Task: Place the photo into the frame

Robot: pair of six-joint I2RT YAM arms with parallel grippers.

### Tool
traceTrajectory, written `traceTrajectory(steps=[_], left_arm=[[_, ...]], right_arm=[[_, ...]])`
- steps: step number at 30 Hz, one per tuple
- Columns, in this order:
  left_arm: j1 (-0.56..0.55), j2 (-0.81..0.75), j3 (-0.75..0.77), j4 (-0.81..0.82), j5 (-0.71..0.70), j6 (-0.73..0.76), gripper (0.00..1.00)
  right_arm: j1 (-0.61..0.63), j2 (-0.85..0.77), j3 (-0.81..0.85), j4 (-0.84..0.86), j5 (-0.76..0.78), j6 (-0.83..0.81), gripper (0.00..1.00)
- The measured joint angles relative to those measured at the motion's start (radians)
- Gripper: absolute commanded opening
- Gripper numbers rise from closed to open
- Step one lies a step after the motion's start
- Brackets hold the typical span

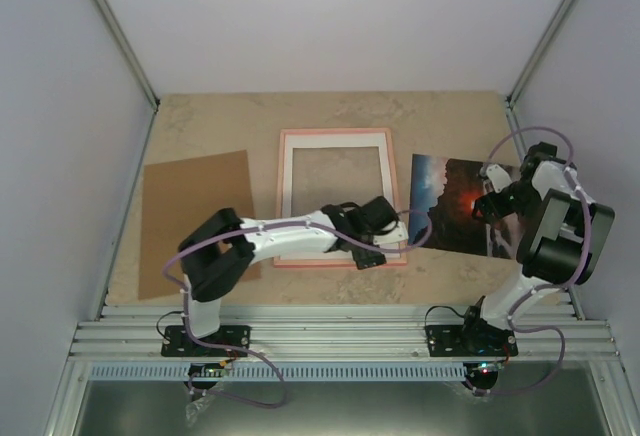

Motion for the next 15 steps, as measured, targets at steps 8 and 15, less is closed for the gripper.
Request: traceTrajectory(steps=[8, 15], left_arm=[[-0.135, 0.114, 0.047, 0.119, -0.163, 0.029, 0.99], [-0.118, 0.121, -0.033, 0.195, -0.241, 0.039, 0.99]], right_arm=[[0.007, 0.109, -0.033, 0.059, -0.006, 0.043, 0.80], [0.042, 0.092, -0.071, 0.132, 0.006, 0.058, 0.77]])
